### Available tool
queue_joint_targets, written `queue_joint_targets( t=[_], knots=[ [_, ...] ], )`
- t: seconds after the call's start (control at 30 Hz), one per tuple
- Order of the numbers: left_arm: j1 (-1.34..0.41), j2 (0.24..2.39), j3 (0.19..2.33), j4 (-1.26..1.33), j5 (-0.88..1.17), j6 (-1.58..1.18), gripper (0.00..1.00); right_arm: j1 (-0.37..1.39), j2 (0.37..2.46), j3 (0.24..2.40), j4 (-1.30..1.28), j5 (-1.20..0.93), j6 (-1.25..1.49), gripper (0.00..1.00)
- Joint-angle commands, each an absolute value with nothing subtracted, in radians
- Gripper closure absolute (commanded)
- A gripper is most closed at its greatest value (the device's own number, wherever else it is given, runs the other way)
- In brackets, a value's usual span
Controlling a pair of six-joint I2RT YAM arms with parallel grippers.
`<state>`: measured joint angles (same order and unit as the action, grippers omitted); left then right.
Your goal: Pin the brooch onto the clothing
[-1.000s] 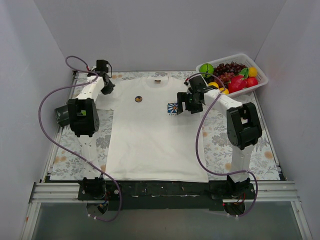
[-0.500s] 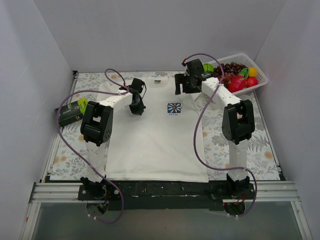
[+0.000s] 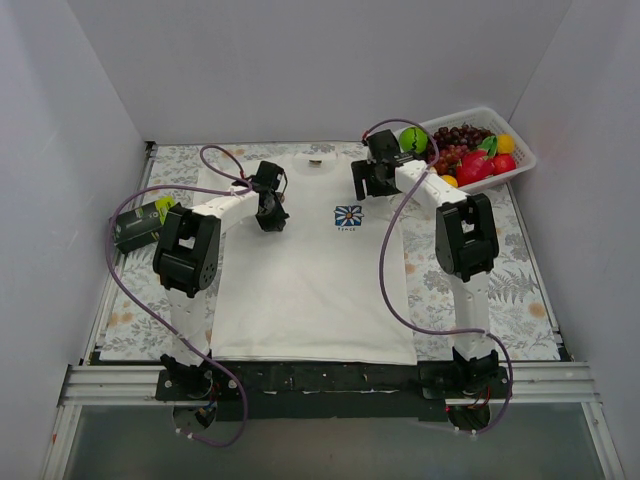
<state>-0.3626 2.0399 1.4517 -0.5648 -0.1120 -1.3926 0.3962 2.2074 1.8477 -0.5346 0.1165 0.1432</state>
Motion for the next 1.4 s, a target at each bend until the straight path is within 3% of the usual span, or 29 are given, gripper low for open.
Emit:
queue_joint_targets(
  t=[0.0, 0.57, 0.67, 0.77, 0.8, 0.83, 1.1, 1.37],
  knots=[
    [-0.351, 2.029, 1.419, -0.660, -0.150, -1.384, 1.00, 0.400, 2.076, 1.757, -0.418, 0.167, 0.115, 0.17],
    [-0.351, 2.020, 1.408, -0.647, -0.127, -1.364, 1.00, 0.400, 2.218, 1.816, -0.416, 0.370, 0.100, 0.21],
    [-0.351, 2.020, 1.411, -0.647, -0.129, -1.361, 1.00, 0.400, 2.226, 1.813, -0.391, 0.339, 0.091, 0.30],
    [-0.351, 2.022, 1.411, -0.649, -0.130, -1.359, 1.00, 0.400, 2.226, 1.825, -0.394, 0.311, 0.090, 0.54],
    [-0.351, 2.022, 1.411, -0.649, -0.132, -1.359, 1.00, 0.400, 2.220, 1.821, -0.394, 0.316, 0.094, 0.71],
    [-0.351, 2.022, 1.410, -0.649, -0.133, -1.361, 1.00, 0.400, 2.214, 1.816, -0.394, 0.325, 0.104, 0.77],
    [-0.351, 2.032, 1.410, -0.657, -0.150, -1.361, 1.00, 0.393, 2.086, 1.740, -0.391, 0.517, 0.146, 0.82],
    [-0.351, 2.040, 1.419, -0.667, -0.160, -1.362, 1.00, 0.339, 1.959, 1.559, -0.405, 0.543, 0.230, 0.81]
  ],
)
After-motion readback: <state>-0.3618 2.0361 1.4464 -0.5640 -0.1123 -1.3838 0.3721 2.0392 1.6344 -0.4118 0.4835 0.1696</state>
